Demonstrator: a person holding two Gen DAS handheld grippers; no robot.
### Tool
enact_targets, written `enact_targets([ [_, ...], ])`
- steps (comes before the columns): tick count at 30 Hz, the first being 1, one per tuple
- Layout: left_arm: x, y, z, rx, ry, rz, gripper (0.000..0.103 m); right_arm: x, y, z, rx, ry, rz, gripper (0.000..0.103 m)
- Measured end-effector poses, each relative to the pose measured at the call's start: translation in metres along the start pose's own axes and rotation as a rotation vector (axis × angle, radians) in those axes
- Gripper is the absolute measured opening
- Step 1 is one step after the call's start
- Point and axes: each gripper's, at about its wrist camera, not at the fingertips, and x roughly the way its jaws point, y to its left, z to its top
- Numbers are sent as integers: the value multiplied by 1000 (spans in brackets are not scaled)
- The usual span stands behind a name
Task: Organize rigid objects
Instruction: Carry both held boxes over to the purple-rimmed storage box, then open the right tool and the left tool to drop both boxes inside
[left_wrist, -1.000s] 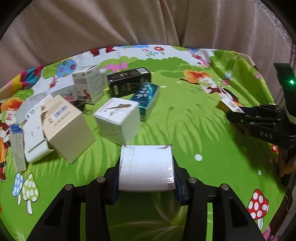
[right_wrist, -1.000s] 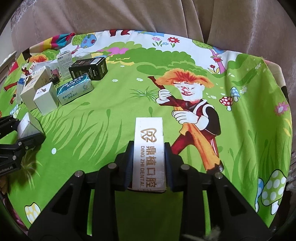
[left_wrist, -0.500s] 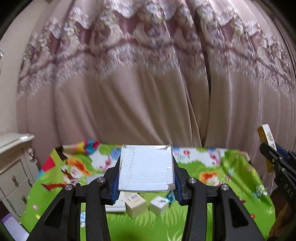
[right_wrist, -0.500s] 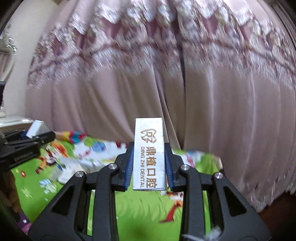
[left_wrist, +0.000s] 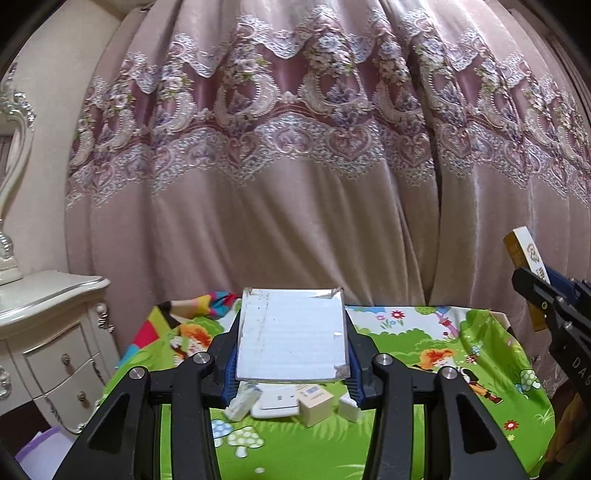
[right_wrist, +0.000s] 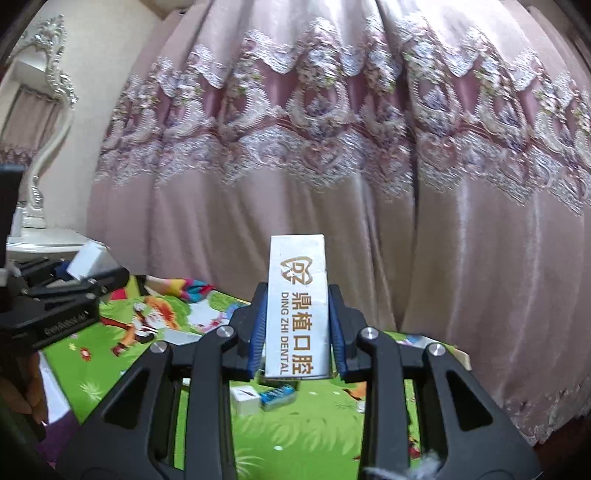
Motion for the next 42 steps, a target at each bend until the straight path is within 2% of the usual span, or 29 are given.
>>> enact_targets([
  [4,-10,23,-3,-10,25,43,46,0,27,8,-19,7,98,34],
  [8,-20,51,-15,-16,102,99,46,12,68,16,-52,89,266,34],
  [9,-22,61,-19,-26,128,119,46,16,84,17,-69,127,331,34],
  [11,-26,79,-27,-47,172,155,46,20,105,17,-87,163,407,34],
  [17,-46,140,-55,-123,305,285,46,44,179,6,-163,392,655,34],
  [24,-75,202,-99,-219,447,427,46,48,249,-20,-253,566,837,34],
  [32,-86,247,-145,-331,559,483,46,42,317,-49,-416,650,952,34],
  [42,-79,268,-165,-373,665,529,46,21,354,-82,-529,683,1054,34],
])
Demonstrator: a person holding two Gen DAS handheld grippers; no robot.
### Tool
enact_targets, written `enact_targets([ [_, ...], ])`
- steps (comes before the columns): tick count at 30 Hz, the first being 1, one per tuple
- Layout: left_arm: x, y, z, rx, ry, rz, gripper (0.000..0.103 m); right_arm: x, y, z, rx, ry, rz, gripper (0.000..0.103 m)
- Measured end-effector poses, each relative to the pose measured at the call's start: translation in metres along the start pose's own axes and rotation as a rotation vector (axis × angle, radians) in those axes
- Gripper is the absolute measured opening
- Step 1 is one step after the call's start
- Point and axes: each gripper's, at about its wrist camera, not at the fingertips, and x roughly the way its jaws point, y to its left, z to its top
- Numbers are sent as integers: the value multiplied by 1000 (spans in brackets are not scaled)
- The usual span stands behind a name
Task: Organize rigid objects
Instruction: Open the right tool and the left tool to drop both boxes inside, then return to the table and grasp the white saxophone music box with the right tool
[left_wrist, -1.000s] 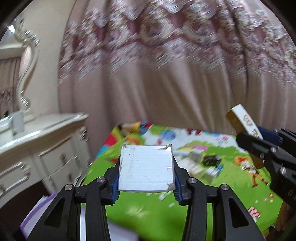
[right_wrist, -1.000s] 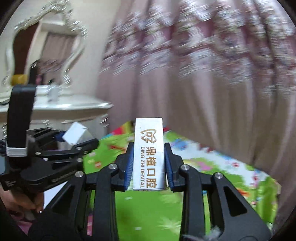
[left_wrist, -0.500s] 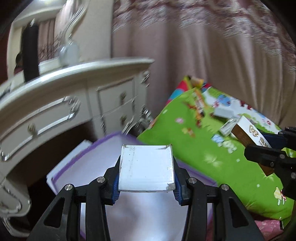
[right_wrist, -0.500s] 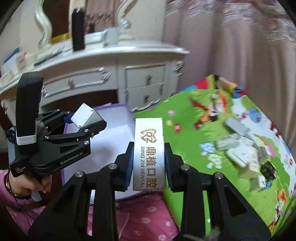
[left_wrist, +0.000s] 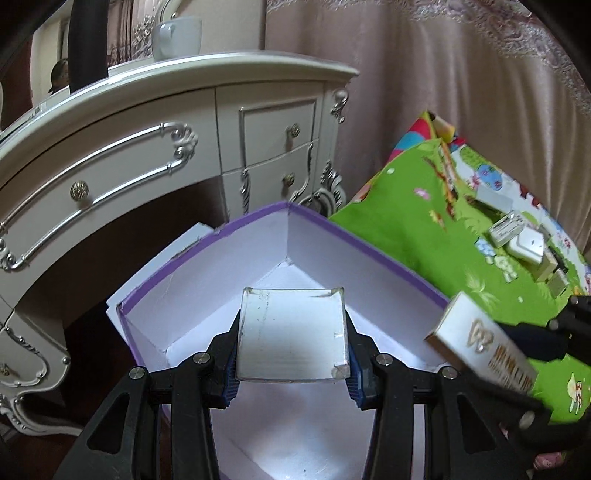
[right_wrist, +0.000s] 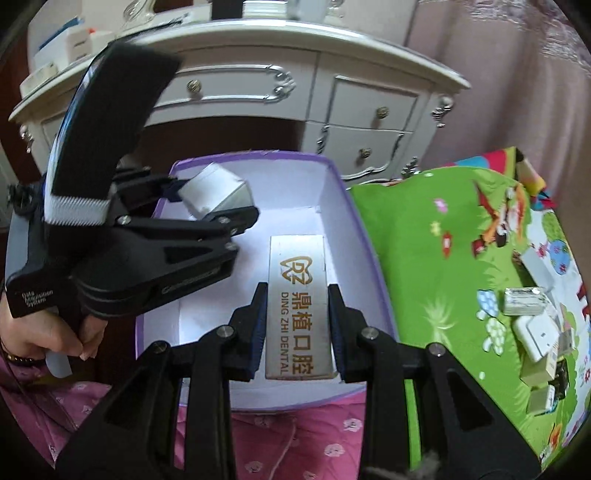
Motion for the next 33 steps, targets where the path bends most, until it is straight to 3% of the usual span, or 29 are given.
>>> enact_targets([
  [4,10,3,-3,-1,63,24,49,14,14,-4,-44,26,19,35],
  [5,11,4,-3,-8,76,31,61,16,14,-5,-43,24,26,37],
  [6,12,5,-4,-22,83,42,71,16,14,-6,-36,20,28,43],
  [7,12,6,-4,-35,84,48,89,16,12,-7,-25,14,24,55],
  [8,12,7,-4,-47,83,53,95,12,8,-9,-7,-2,18,60],
  [10,10,8,-2,-64,75,48,97,4,0,-12,29,-29,17,71],
  [12,7,5,0,-73,70,39,100,-4,-13,-16,77,-45,31,75],
  [16,8,-9,1,-23,67,37,100,-21,-45,-31,175,-77,-27,76],
  [19,9,-20,-2,-11,71,-10,100,-38,-88,-48,341,-111,3,77],
  [23,8,-49,-4,49,82,-104,100,-54,-144,-89,513,-105,-134,82],
  [27,5,-90,-8,174,74,-140,100,-67,-213,-167,768,-37,-324,82],
  [30,11,-127,-13,254,97,-205,100,-75,-257,-217,900,-14,-395,82],
  [33,21,-171,-20,343,144,-273,100,-65,-299,-244,925,25,-410,82],
])
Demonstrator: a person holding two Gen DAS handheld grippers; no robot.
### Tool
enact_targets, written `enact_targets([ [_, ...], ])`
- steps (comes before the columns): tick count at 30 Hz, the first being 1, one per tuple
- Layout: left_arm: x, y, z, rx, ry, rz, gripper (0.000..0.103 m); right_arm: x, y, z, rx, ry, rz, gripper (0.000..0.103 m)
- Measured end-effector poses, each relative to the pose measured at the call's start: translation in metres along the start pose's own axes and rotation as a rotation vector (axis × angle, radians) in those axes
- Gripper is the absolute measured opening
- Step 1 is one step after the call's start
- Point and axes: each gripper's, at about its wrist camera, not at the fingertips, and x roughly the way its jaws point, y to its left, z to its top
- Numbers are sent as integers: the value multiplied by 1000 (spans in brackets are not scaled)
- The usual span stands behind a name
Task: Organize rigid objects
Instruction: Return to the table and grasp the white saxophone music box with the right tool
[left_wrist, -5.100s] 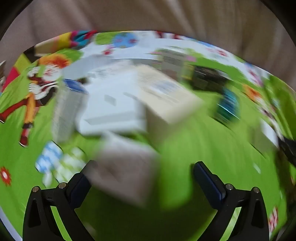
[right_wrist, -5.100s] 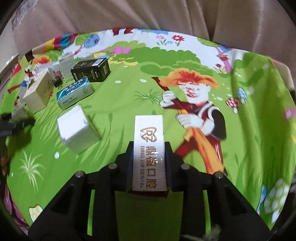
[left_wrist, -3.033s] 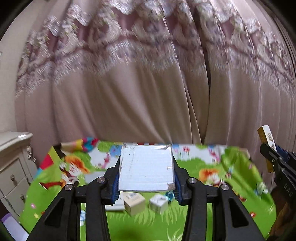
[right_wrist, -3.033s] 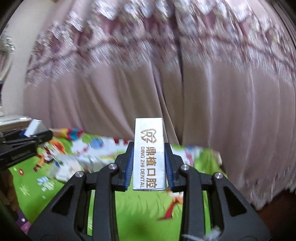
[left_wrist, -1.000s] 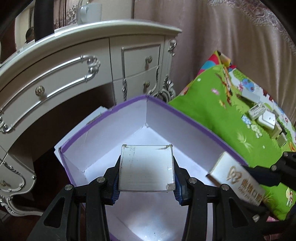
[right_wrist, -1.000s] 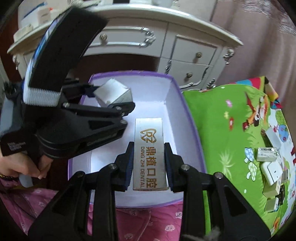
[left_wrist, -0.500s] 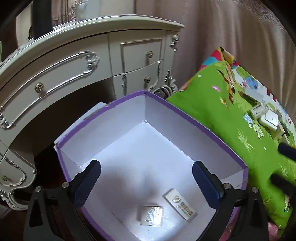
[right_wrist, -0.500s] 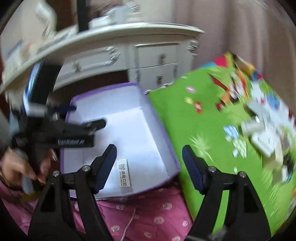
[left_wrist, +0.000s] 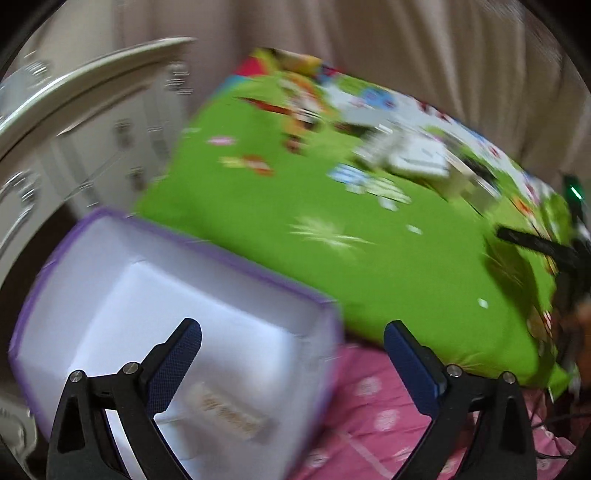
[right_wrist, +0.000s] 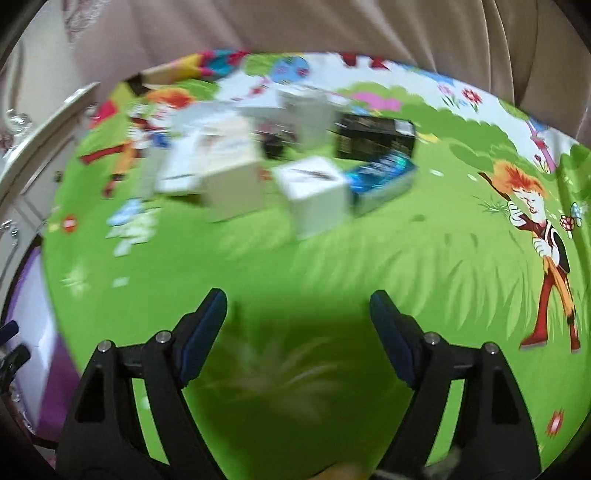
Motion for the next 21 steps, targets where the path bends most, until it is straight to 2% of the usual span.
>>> enact_targets([
  [3,20,-36,7,80,35,-54,100,21,-11,18,-56,-6,22,82],
  [8,44,-83,24,168,65,-109,100,53,1,49,-173,-22,3,82],
  [9,51,-94,28,187,76,-110,100,57,2,57,-186,-24,21,77],
  [11,59,-109,30,220,88,-114,100,61,2,61,-201,-34,18,59],
  [12,65,-120,33,243,94,-117,100,58,-1,61,-197,-34,27,44],
  [15,77,-146,39,299,86,-117,101,40,-11,38,-217,-24,30,44],
  [17,83,-165,45,330,74,-132,102,22,-26,17,-184,-29,14,44],
  [21,104,-216,68,387,48,-172,103,-16,-81,-25,-42,-46,-108,44],
])
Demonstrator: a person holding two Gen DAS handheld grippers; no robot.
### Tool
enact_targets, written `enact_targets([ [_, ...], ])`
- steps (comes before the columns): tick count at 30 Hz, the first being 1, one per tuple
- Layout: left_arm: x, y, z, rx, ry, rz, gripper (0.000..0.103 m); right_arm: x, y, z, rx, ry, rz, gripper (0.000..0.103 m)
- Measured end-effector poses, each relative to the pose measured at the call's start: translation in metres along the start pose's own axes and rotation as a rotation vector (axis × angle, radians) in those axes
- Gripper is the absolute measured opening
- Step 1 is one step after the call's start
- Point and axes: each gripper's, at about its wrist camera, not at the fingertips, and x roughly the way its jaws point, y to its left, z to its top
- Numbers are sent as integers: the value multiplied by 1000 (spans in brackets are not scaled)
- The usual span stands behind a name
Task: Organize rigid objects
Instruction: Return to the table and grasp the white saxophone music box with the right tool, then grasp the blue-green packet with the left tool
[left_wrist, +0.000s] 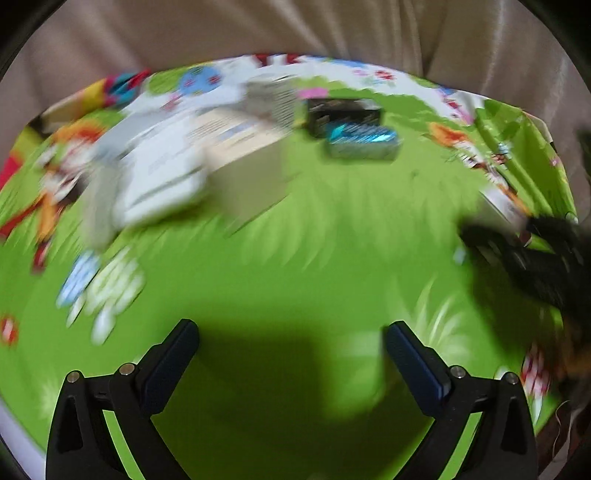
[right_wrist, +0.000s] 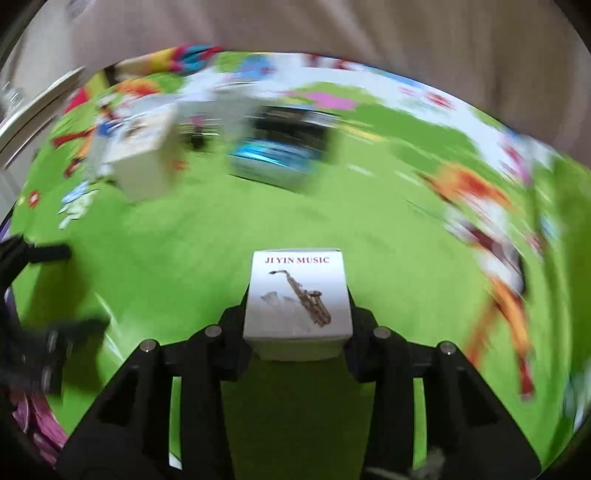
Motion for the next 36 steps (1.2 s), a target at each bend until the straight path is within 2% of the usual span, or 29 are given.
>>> enact_targets([
  [2,17,-18,26,33,-4,-18,103,-11,-25,-14,43,-5,-43,44],
  [5,44,-37,68,93,1,-53,103,-19,-51,-24,94,-6,-46,45],
  [8,70,-44,105,167,-11,-87,103,-21,-52,-24,102,-7,-38,45],
  [10,80,-48,121,253,-22,-113,103,-21,-48,-23,83,-4,-57,45],
  [14,86,-57,134,396,-15,-158,102,-22,-54,-25,110,-9,-22,46],
  [15,84,-60,133,424,-10,-193,98,-21,-55,-24,112,-9,-20,46],
  [17,77,-63,127,435,-13,-296,53,-20,-54,-23,108,-8,-24,46],
  [19,66,-65,116,439,-29,-313,38,-20,-53,-22,104,-6,-30,46],
  [21,58,-72,102,446,-42,-339,37,-20,-54,-23,103,-6,-30,46],
  [24,54,-79,97,457,-54,-311,43,-20,-54,-22,101,-5,-31,46],
  [25,57,-82,101,442,-40,-314,58,-20,-53,-22,99,-5,-33,46],
  [26,62,-86,108,425,-26,-306,78,-19,-54,-22,99,-4,-29,46],
  [28,67,-94,114,413,-37,-266,88,-19,-53,-22,97,-3,-33,46],
  [30,76,-105,120,414,-37,-212,89,-19,-54,-22,95,-3,-33,46],
  [31,78,-107,121,405,-52,-211,84,-19,-54,-22,96,-3,-33,46],
  [34,74,-110,119,343,-75,-230,34,-20,-54,-22,97,-3,-31,46],
  [36,67,-116,110,351,-103,-181,34,-20,-53,-22,94,-2,-35,46],
])
